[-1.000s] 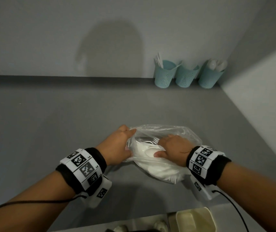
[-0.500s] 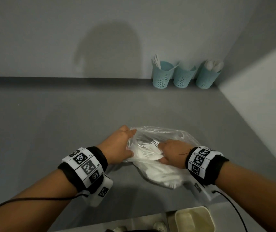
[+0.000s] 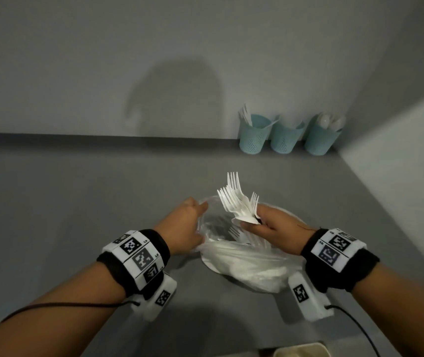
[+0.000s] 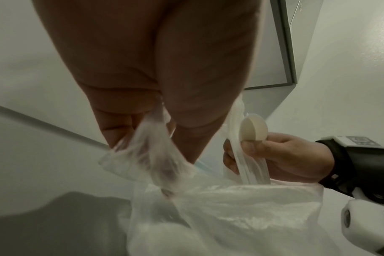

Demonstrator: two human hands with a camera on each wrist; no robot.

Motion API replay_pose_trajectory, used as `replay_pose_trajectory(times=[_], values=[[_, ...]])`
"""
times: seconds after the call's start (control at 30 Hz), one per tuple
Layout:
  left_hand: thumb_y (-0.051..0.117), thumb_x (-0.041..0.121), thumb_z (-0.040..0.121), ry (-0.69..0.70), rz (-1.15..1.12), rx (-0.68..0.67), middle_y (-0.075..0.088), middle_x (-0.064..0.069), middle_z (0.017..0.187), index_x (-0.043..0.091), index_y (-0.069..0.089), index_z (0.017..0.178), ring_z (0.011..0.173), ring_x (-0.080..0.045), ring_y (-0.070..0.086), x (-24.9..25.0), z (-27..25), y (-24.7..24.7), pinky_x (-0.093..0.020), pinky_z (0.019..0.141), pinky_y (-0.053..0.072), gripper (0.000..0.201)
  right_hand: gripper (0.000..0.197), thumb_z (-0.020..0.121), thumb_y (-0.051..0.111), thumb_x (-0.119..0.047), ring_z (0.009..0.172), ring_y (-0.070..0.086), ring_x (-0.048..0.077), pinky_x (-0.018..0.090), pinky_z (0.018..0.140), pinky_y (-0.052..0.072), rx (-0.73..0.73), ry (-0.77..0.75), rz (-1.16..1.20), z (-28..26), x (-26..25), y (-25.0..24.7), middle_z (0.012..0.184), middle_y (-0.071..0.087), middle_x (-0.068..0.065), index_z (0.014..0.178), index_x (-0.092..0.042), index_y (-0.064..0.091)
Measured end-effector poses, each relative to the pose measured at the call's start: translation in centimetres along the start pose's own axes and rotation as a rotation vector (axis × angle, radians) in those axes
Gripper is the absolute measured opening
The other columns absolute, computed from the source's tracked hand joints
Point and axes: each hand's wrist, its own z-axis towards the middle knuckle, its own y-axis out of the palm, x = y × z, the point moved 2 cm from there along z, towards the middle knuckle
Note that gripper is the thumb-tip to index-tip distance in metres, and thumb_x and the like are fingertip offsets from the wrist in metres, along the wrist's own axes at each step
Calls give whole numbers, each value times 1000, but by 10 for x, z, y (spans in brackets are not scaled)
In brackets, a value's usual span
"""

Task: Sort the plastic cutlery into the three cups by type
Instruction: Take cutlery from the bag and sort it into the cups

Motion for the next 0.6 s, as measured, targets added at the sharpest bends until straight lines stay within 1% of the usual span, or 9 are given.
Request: replay_pose_trajectory(times=[0.07,0.1,0.17,0.23,0.27,0.37,0.47,0.53,0.6], values=[[68,14,79,-9,4,4,44,-10,126,12,39,141,109,-25,54,-1,1,-3,-23,87,42,68,41,84,40,-67,53,36,6,24,57,36,34,20,18,4,-2,-3,60,38,-12,66,-31,36],[69,16,79,-14,2,-3,44,-10,128,13,39,141,112,-24,53,-1,2,-4,-22,88,41,69,41,86,41,-65,51,37,5,26,56,37,46,43,43,7,-2,-5,59,37,-12,64,-30,36],[71,24,80,-18,-8,-34,43,-7,132,17,39,142,115,-22,52,-3,1,-7,-19,90,37,70,31,93,49,-42,50,45,-1,15,57,38,81,59,142,11,-4,-11,58,41,-14,65,-34,40],[71,37,81,-9,-29,-70,41,-5,134,24,43,140,118,-20,51,-4,1,-12,-19,95,35,67,19,96,49,-26,65,54,-14,6,69,42,57,63,301,15,-9,-17,72,55,-19,81,-37,50],[69,43,80,-2,-48,-73,39,-5,137,27,46,138,123,-19,47,-3,1,-16,-20,99,33,64,16,97,47,-23,71,55,-16,4,74,42,42,67,372,17,-10,-20,80,58,-19,88,-35,53],[67,51,79,34,-145,4,33,-5,147,34,52,131,138,-18,33,10,2,-38,-27,111,27,57,14,97,45,-21,73,53,-12,5,75,43,77,81,477,21,-18,-37,85,57,-11,90,-23,57],[65,59,73,110,-445,111,47,4,142,31,52,130,128,-8,46,36,10,-64,-29,109,36,66,23,96,46,-27,77,61,-1,15,76,47,141,122,567,25,-28,-60,82,66,-9,92,-14,65],[69,64,66,148,-708,65,54,5,136,26,46,136,121,-6,54,55,17,-71,-32,105,43,83,26,96,46,-26,70,66,3,18,70,50,164,118,693,27,-37,-73,71,72,-8,87,-13,66],[77,59,61,183,-877,0,59,4,131,23,40,139,116,-8,59,73,26,-71,-36,101,48,93,26,97,44,-21,73,70,10,20,69,55,155,100,808,29,-45,-82,76,75,-1,95,-8,67]])
